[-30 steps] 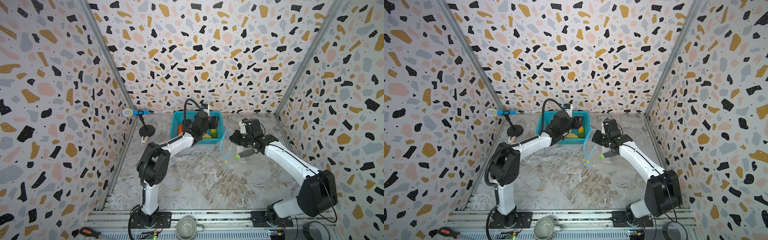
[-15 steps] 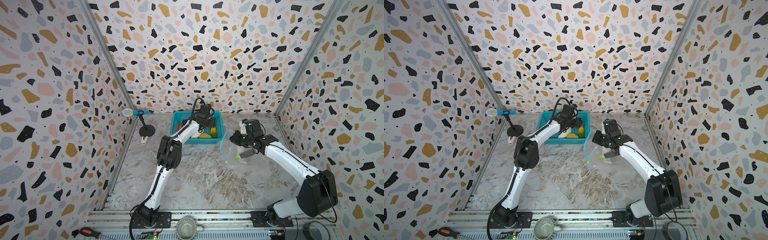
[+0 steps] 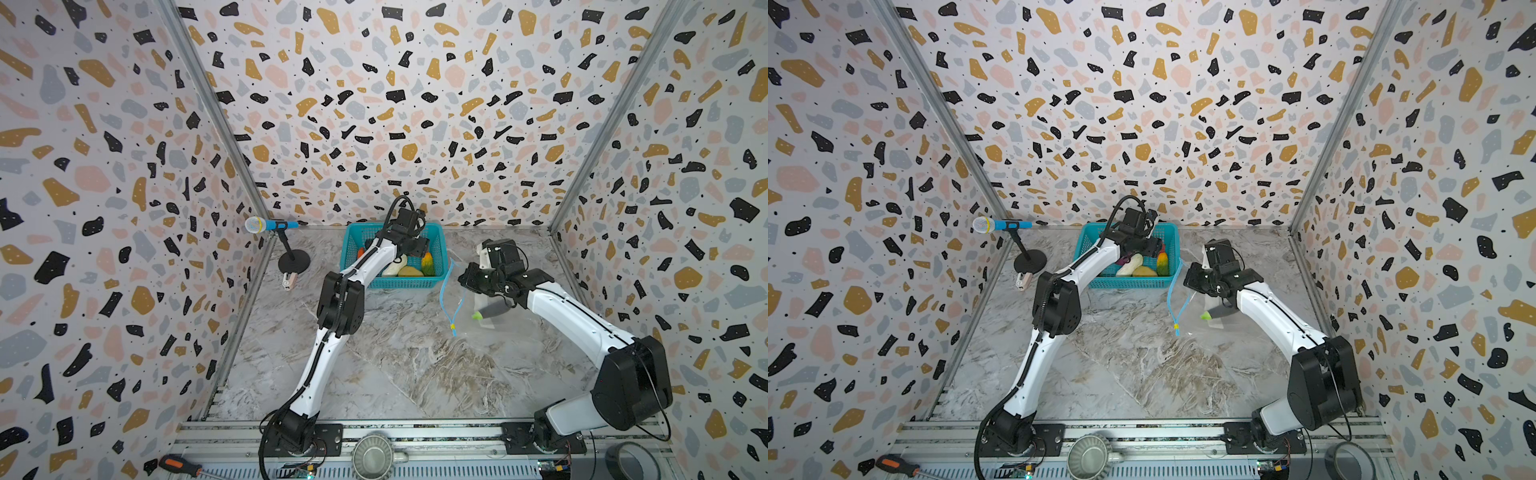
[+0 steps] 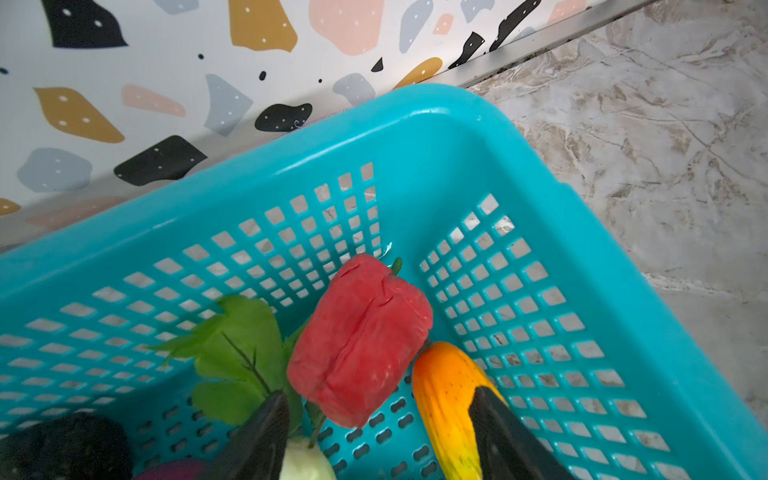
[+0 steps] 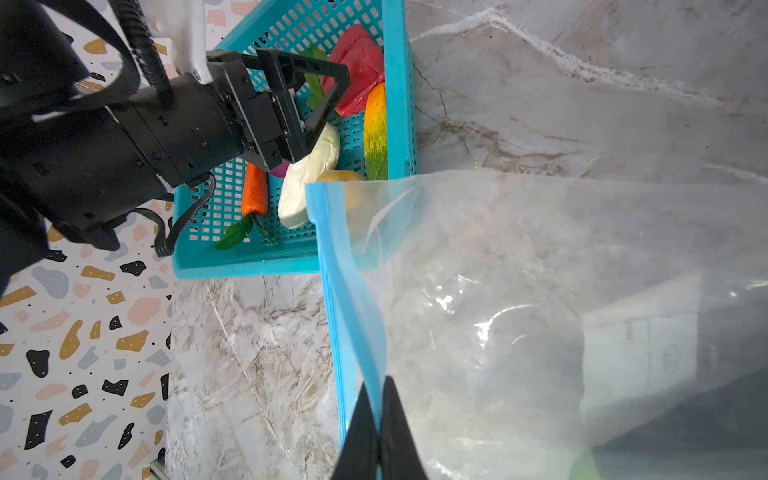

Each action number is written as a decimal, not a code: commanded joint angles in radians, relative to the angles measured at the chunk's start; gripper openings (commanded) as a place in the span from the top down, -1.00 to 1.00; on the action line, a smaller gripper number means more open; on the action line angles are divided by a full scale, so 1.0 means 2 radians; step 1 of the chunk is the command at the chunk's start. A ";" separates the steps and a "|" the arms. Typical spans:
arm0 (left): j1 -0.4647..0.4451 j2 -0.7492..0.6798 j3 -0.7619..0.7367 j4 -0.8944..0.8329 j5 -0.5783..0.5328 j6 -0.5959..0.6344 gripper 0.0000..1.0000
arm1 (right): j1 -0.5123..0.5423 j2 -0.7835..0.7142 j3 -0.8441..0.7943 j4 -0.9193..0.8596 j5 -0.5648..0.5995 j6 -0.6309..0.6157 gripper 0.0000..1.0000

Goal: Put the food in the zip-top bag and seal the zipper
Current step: 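Move the left gripper back over the basket above the red bell pepper, then grasp the red bell pepper by its stem with the left gripper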

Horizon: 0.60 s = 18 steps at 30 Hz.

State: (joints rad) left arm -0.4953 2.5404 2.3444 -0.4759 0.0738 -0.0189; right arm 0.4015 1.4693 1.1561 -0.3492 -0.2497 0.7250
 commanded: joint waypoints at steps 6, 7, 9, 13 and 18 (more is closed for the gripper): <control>-0.004 0.022 -0.003 0.049 0.013 0.021 -0.53 | 0.014 0.013 0.042 -0.026 0.016 -0.007 1.00; -0.003 0.023 -0.004 0.053 0.014 0.021 -0.54 | 0.015 0.014 0.043 -0.027 0.016 -0.007 1.00; -0.004 0.027 -0.004 0.062 0.014 0.020 -0.57 | 0.016 0.018 0.048 -0.029 0.017 -0.007 1.00; -0.003 0.036 0.003 0.073 0.010 0.018 -0.64 | 0.017 0.020 0.050 -0.032 0.021 -0.007 1.00; -0.003 0.045 0.012 0.080 0.006 0.018 -0.73 | 0.017 0.019 0.051 -0.035 0.023 -0.009 1.00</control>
State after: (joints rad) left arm -0.4992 2.6080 2.3421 -0.3592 0.0887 0.0086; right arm 0.4324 1.5139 1.2167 -0.3954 -0.2195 0.7162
